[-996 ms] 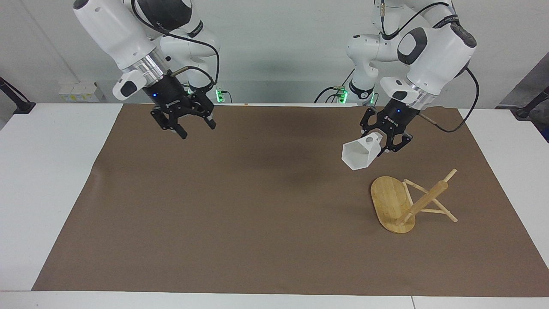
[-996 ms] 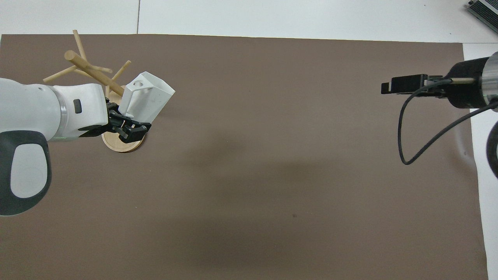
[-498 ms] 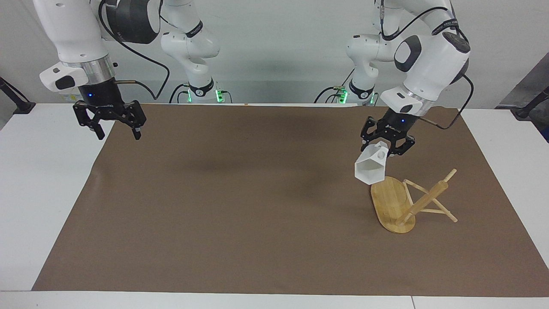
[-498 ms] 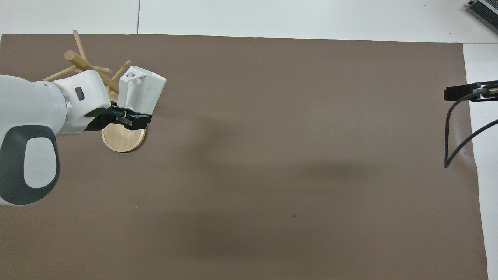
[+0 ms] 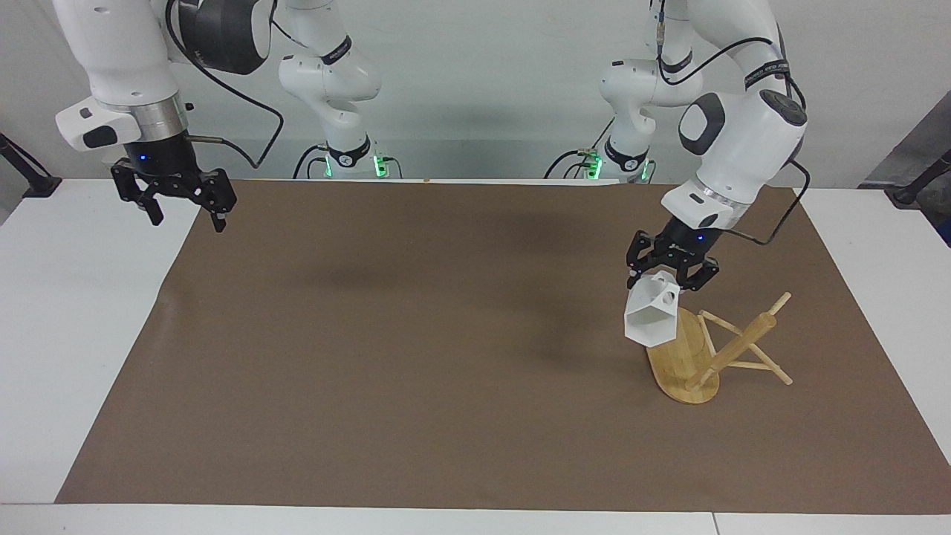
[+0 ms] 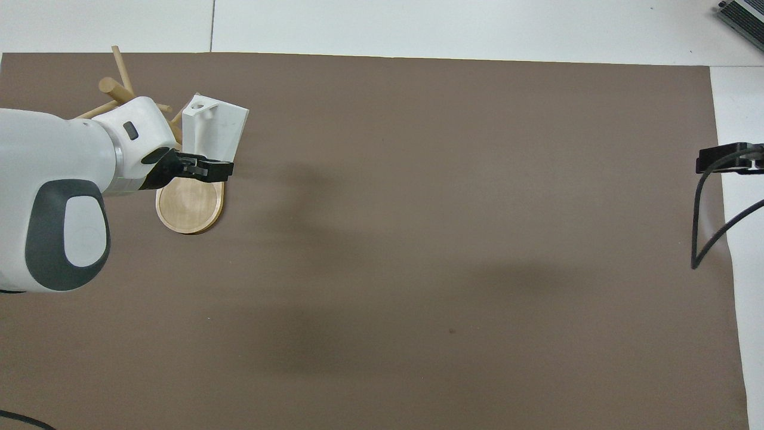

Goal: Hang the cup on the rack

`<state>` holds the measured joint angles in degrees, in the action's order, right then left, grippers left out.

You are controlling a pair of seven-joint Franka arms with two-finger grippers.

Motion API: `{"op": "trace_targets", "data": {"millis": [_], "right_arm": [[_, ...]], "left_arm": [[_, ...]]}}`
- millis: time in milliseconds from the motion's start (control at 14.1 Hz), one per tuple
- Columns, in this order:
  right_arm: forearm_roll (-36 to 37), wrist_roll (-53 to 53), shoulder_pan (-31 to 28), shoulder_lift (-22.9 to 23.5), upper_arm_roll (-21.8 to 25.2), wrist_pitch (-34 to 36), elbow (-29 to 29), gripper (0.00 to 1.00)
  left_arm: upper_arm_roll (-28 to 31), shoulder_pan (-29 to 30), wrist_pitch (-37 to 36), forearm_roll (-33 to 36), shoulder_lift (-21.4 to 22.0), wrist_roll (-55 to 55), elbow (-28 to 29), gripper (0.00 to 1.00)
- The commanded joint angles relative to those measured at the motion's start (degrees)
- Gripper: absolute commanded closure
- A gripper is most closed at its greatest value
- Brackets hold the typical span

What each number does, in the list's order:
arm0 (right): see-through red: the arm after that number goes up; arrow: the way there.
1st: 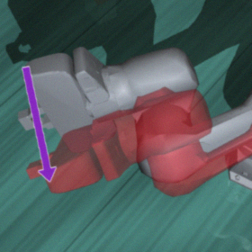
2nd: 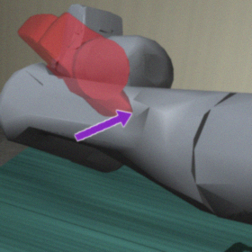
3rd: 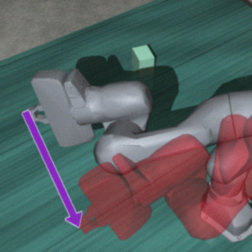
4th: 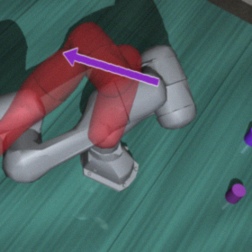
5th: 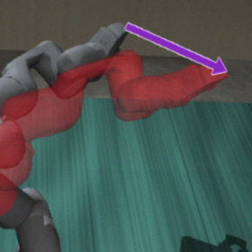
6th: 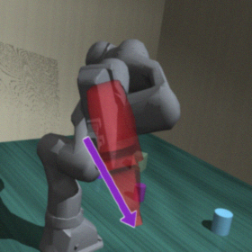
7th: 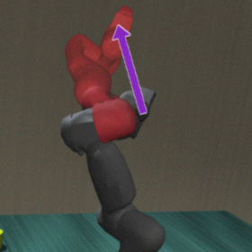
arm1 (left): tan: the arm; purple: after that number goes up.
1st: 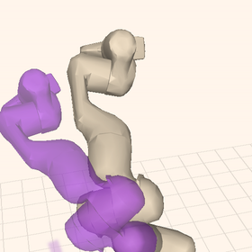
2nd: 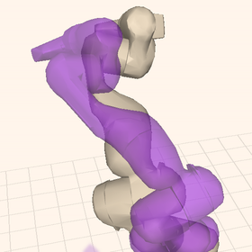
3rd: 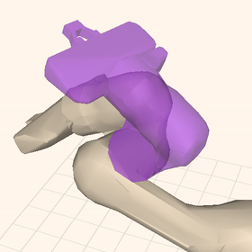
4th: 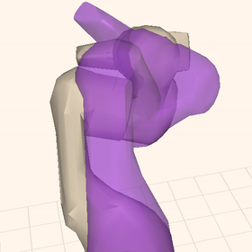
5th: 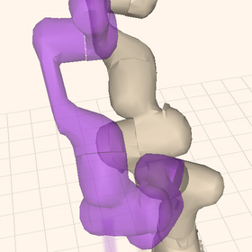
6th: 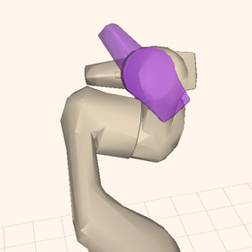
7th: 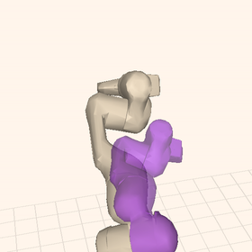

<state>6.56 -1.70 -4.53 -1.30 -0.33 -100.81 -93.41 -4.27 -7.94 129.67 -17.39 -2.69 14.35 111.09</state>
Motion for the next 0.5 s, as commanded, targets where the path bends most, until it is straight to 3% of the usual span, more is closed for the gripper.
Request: {"op": "trace_targets", "data": {"millis": [0,427], "right_arm": [[-2.8,-2.5,0.0,-1.7,-0.5,3.9,0.8,0.00],[-3.4,1.8,-0.1,-4.0,-0.4,9.4,0.7,0.00]], "left_arm": [[-0.2,1.5,1.9,1.1,-0.7,-2.6,0.2,1.00],[-0.1,2.8,2.0,0.9,-1.3,-4.6,0.0,1.00]]}}
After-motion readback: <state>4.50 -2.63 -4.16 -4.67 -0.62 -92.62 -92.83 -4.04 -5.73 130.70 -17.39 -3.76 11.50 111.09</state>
